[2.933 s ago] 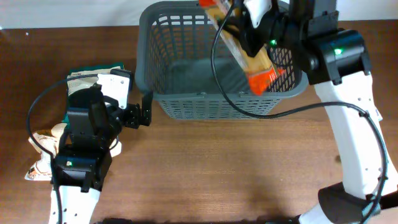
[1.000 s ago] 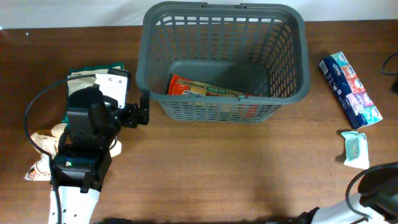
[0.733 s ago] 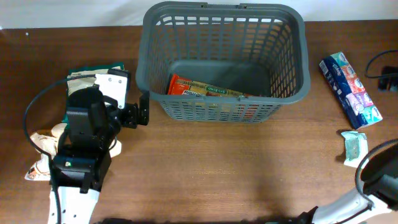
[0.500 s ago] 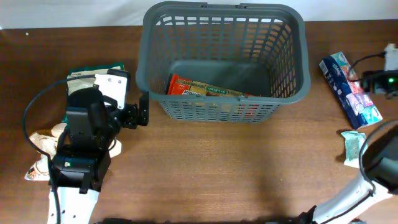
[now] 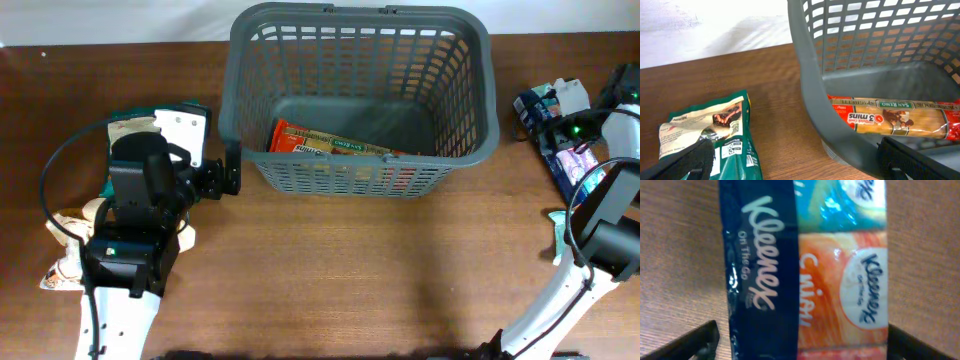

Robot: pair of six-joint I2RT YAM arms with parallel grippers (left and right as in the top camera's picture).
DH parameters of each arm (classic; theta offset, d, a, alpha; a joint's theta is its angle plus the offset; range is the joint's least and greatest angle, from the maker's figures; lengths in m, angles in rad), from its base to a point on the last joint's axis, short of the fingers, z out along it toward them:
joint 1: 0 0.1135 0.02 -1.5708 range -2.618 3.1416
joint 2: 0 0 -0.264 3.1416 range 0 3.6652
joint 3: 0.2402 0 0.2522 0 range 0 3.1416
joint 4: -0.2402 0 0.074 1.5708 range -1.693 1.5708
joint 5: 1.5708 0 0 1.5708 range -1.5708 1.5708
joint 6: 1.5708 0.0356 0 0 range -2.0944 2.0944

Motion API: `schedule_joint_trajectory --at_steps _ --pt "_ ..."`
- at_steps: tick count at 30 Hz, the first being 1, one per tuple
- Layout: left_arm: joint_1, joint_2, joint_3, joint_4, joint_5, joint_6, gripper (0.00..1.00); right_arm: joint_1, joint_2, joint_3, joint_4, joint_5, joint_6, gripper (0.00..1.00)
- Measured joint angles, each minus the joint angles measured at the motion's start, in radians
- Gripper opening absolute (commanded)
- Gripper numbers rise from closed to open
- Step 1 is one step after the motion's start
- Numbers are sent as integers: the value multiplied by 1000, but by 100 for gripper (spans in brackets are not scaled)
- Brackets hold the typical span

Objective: Pack container
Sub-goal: 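Move the right gripper to the blue Kleenex pack and grasp it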

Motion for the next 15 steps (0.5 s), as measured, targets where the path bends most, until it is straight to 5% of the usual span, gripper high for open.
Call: schedule_joint_trajectory --at_steps 7,11,13,15 --pt "0 2 2 0 0 -4 99 0 5 0 10 -1 -14 34" --pt "0 2 2 0 0 -4 99 0 5 0 15 -2 -8 19" --pt "0 2 2 0 0 -4 99 0 5 0 16 -3 -7 4" --pt "0 2 2 0 0 -4 99 0 5 0 26 -4 8 4"
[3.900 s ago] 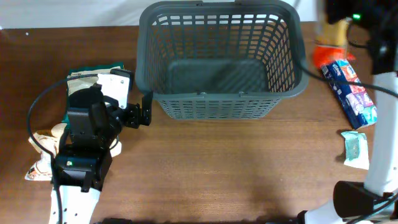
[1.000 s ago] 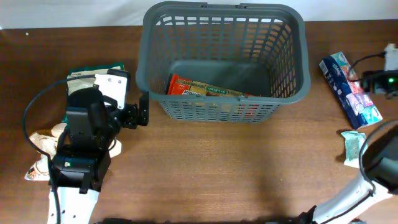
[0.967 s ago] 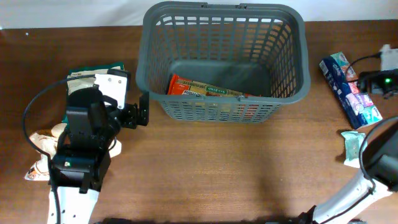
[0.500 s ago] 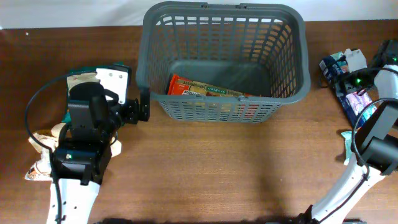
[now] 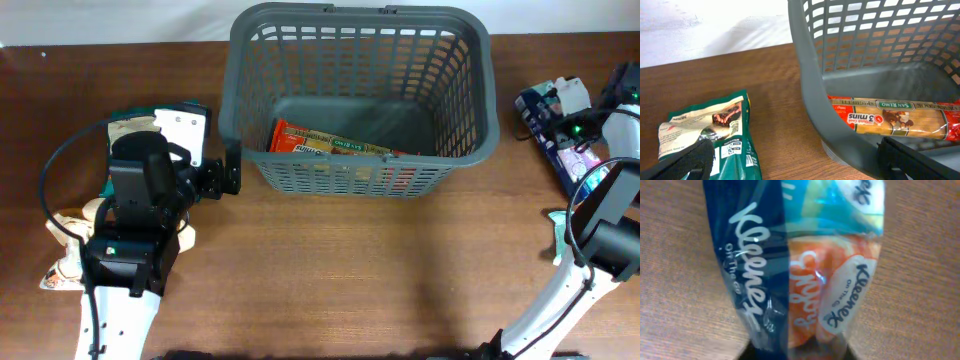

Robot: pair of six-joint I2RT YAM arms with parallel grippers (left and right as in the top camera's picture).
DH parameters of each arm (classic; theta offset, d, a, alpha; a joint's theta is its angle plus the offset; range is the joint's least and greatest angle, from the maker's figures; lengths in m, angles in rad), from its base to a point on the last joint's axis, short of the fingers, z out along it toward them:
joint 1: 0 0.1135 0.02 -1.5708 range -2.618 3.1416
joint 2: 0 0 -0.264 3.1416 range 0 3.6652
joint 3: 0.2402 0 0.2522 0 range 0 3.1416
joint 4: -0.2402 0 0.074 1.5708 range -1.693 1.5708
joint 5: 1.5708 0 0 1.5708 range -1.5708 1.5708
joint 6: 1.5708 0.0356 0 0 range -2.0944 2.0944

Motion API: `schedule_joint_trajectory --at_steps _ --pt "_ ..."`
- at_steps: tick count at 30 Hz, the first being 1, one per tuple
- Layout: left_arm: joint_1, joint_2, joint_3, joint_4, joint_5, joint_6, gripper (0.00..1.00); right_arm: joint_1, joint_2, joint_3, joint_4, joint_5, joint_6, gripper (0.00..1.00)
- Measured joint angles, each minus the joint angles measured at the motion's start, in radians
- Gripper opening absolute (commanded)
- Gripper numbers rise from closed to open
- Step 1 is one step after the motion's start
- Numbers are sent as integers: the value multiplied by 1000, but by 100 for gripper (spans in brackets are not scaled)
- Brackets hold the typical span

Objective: Pack container
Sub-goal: 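Move the right gripper to the blue Kleenex pack and grasp it, then carry the Kleenex pack over the basket and release it inside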

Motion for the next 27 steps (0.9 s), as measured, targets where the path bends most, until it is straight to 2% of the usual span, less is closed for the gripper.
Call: schedule_joint_trajectory --at_steps 7,11,19,27 --pt "0 0 0 0 0 0 99 0 3 19 3 0 69 3" --pt "0 0 0 1 0 0 99 0 10 89 -33 -2 141 4" --pt "0 8 0 23 0 0 99 35 0 527 -82 -89 286 3" --pt "0 11 0 30 0 0 99 192 -64 953 -105 -379 360 4"
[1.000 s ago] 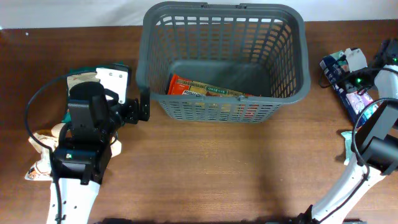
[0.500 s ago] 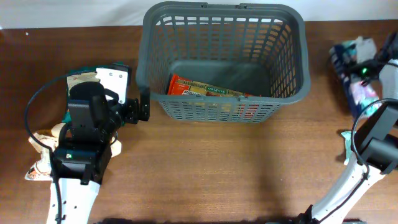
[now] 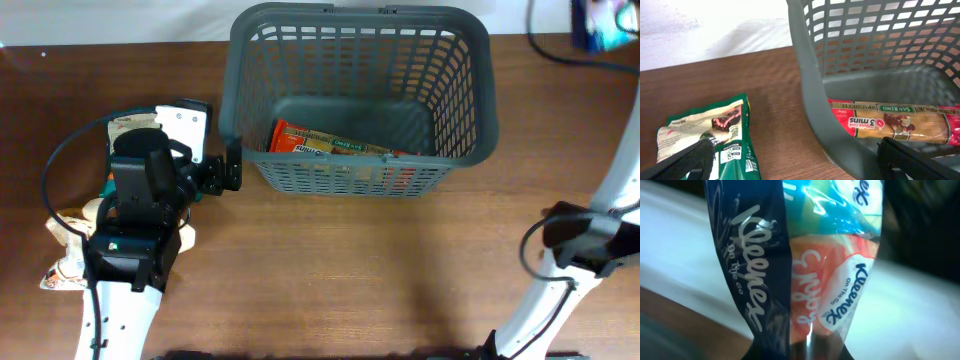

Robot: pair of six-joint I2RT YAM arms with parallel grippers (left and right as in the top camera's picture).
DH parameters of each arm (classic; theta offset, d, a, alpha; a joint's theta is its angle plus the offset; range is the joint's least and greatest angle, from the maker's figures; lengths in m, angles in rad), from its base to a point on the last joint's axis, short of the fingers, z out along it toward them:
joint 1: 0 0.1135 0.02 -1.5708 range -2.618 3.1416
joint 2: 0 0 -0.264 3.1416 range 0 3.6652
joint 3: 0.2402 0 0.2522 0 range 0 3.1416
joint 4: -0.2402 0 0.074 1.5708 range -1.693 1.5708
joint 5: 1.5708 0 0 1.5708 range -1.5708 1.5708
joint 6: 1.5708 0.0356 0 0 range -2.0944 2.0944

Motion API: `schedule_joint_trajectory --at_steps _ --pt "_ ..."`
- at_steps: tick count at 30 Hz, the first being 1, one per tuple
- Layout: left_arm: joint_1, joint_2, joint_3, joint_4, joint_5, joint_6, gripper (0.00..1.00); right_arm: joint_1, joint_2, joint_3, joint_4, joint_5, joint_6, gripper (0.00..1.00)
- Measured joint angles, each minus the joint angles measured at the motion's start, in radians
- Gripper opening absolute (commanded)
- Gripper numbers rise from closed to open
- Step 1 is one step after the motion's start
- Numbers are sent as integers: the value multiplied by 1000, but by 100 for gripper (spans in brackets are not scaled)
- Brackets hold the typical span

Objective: Pack container
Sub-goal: 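Carry the Kleenex pack over the basket and release it inside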

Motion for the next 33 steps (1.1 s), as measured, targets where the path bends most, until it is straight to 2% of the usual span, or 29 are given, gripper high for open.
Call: schedule_joint_trajectory --at_steps 3,7,13,14,16,17,28,33 --pt "0 0 0 0 0 0 99 100 -25 86 -2 -112 13 4" --pt "0 0 0 0 0 0 99 249 -45 114 -69 -201 16 4" --pt "0 1 0 0 0 0 99 454 -38 89 -345 -175 -82 4" --pt "0 1 0 0 0 0 99 491 -38 72 -393 -135 -117 11" --pt "0 1 0 0 0 0 99 530 -37 50 -442 -79 -153 73" --pt "0 1 0 0 0 0 99 541 -37 41 -457 -59 -167 99" --pt "0 1 0 0 0 0 99 542 -34 10 -490 77 -227 99" --pt "0 1 0 1 0 0 99 509 -41 31 -472 194 -157 99"
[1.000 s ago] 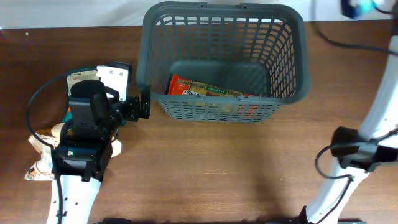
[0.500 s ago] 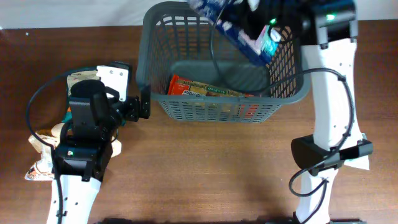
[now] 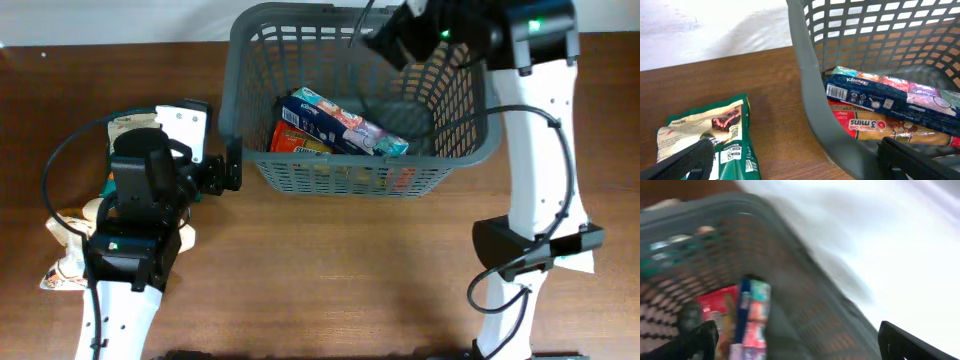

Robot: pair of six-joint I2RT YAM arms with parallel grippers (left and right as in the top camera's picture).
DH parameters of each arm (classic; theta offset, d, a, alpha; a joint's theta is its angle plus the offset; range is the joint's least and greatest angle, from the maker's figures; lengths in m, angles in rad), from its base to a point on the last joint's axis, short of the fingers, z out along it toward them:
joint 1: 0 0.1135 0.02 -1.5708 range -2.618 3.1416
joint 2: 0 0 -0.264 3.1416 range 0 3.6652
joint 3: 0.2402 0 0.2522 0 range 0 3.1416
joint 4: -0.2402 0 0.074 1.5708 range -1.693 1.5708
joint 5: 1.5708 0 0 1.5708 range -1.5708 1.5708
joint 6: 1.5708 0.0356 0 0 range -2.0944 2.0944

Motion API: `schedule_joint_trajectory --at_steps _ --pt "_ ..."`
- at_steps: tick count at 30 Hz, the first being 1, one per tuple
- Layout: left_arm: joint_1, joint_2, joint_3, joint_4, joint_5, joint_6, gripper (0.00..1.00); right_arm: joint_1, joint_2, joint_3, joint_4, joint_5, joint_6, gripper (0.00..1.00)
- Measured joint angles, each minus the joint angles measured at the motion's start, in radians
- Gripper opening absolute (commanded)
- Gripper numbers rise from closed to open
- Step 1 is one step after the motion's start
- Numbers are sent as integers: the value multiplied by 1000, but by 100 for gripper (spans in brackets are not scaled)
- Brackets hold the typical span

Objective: Pack container
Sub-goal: 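Carry the Kleenex pack over the basket and release it inside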

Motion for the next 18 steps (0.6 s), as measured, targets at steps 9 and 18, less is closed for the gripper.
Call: schedule_joint_trajectory --at_steps 9,18 --pt "0 0 0 0 0 0 99 -382 -72 28 -114 231 364 99" --pt "0 0 0 0 0 0 99 -761 -65 -21 -359 299 574 99"
